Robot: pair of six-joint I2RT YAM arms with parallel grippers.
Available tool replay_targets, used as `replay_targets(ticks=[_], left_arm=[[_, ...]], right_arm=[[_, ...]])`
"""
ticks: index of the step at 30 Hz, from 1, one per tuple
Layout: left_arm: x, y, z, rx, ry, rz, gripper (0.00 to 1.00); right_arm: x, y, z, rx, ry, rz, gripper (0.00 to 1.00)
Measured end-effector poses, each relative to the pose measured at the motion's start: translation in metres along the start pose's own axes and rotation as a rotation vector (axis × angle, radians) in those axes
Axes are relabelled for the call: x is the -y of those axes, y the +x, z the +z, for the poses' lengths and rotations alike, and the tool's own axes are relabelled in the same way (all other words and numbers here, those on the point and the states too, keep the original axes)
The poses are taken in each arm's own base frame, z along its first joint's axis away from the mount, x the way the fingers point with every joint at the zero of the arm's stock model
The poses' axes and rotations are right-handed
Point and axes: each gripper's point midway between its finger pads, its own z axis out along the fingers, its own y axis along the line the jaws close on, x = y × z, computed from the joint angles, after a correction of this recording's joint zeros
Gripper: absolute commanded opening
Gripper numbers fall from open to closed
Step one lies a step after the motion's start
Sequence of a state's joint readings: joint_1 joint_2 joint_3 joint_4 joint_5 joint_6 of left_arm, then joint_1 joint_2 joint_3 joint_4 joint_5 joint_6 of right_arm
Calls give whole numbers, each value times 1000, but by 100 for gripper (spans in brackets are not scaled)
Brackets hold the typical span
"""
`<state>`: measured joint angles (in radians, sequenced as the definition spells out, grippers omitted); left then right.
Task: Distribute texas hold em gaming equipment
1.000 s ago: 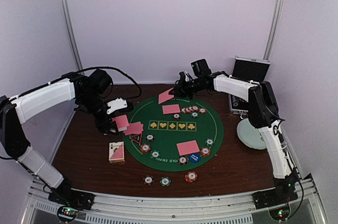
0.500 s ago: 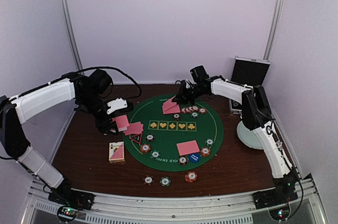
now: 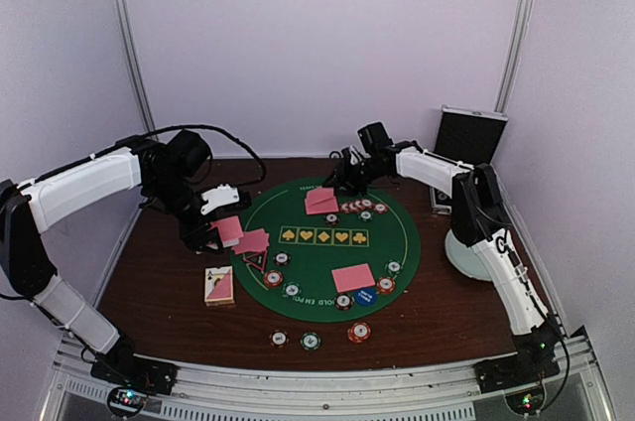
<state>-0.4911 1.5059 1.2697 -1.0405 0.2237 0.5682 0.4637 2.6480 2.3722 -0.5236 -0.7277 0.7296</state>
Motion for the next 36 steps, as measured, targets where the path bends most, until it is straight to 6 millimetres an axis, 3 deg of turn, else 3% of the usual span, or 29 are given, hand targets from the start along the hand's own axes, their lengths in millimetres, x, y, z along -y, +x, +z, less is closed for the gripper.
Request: replay_targets(ticks=[2,12,15,18,21,23,26,32,36], left_arm=[[0,0,0,0,0,0,3],[0,0,0,0,-1,5,3],[0,0,0,-1,-1,5,3],[-1,0,0,-2,-3,5,3],[-1,0,0,-2,-4,5,3],[-1,1,0,-3,-4,5,3],[-1,1,0,-4,-5,5,3],[-1,1,0,-6,-4,5,3],[-1,1,0,-6,-4,4,3]], right_arm=[[1,-1,-1,3,9,-4,48],[13,-8,-18,24,98,-47,63],[1,-12,-35,45,113,-77,66],[-24,-12,-65,74,117,-129,66],[-46,0,-92,92,126,-182,66],[-56,16,-108,97,138,-215,65],[-62,63,-116,66,161,-267,65],[-42,187,-87,-137,244,-344,64],[-40,240,-71,-230,277,-398,63]])
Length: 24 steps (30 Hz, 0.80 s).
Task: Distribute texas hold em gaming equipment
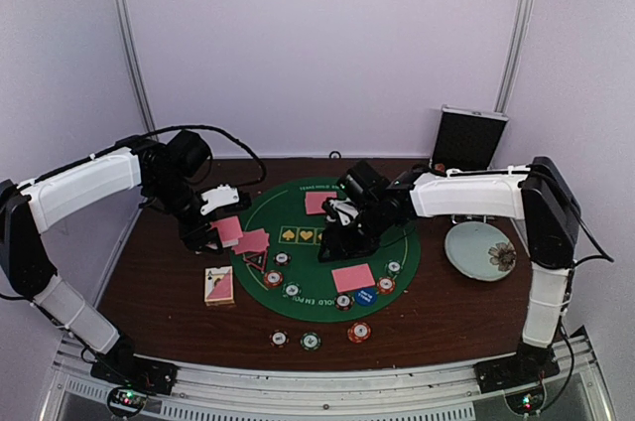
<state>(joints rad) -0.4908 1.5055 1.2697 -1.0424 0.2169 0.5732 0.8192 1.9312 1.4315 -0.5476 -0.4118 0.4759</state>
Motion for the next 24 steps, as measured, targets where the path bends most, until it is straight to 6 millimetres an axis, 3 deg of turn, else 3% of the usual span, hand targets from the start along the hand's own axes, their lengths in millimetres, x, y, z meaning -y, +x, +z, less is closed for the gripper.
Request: replay_targets(ticks=[9,13,18,24], left_arm=[[1,0,-1,2,2,0,3],[1,0,-2,4,1,0,3],[2,-1,-2,10,7,0,3],[5,-3,-2,22,22,-9,3]], right_arm=[[-10,3,4,15,5,-7,63],[-22,-2,4,32,-47,17,70],[-64,-12,2,65,-206,60,79],[-124,-43,-12,158,-474,132,84]])
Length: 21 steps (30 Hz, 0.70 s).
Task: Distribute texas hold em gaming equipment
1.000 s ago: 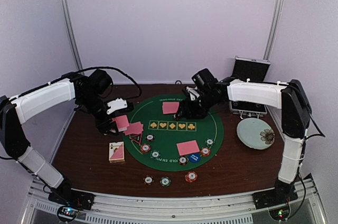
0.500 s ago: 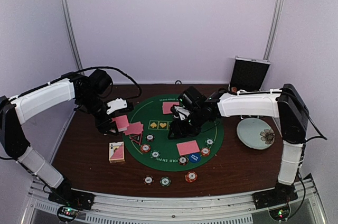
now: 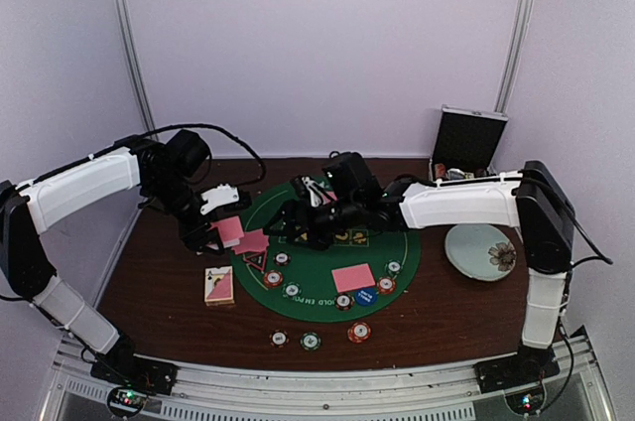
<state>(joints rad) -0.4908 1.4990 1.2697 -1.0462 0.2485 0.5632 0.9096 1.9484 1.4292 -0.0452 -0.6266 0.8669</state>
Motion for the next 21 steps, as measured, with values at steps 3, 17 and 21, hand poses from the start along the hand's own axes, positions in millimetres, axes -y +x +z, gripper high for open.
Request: replay_targets(ticks=[3,17,21], left_arm=[[1,-1,0,6,8,-7,3],[4,-4,0,21,26,-28,3],[4,-4,0,21,26,-29,3]], right_arm=[[-15,-6,13,13,-84,33,84],[-32,-11,49,18,-235,117,86],[-41,-15,55,20,-278,122,86]])
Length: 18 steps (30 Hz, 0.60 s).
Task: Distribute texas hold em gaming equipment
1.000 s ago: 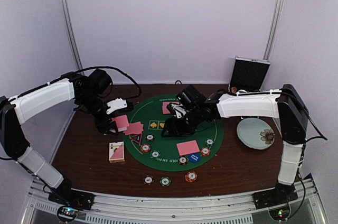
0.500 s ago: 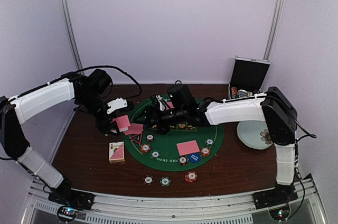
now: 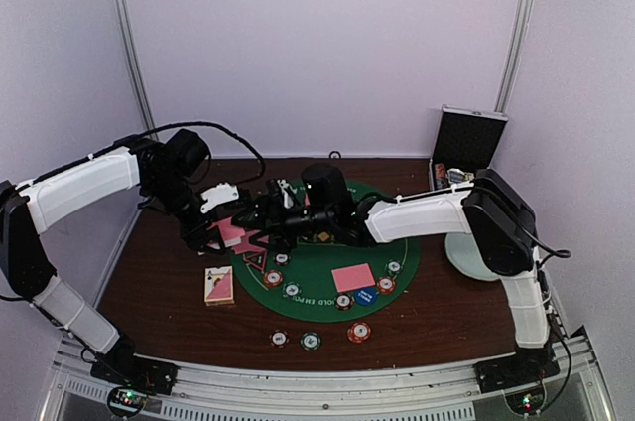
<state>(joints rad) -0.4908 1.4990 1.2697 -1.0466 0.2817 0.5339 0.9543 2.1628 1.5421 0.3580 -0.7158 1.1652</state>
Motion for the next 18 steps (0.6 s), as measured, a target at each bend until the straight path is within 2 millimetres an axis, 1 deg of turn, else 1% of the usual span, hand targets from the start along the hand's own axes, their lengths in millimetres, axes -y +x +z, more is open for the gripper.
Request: replay_targets(ticks=[2,7,11,13,16,18], left_arm=[[0,0,0,1,0,-5,2],[-2,0,0,1,-3,-14,3],[-1,0,0,3,2,-13,3],[0,0,0,4,3,-13,2],[0,0,0,5,4,-13,2],[0,0,0,5,4,-13,2]], right_arm=[[1,0,6,-6,-12,10,86],[9,3,24,-29,-29,41,87],[16,0,36,-32,-37,65,87],[13,-2,41,-31,-50,69,87],[11,-5,45,-26,-64,81,85],[11,-6,46,-25,-67,85,81]])
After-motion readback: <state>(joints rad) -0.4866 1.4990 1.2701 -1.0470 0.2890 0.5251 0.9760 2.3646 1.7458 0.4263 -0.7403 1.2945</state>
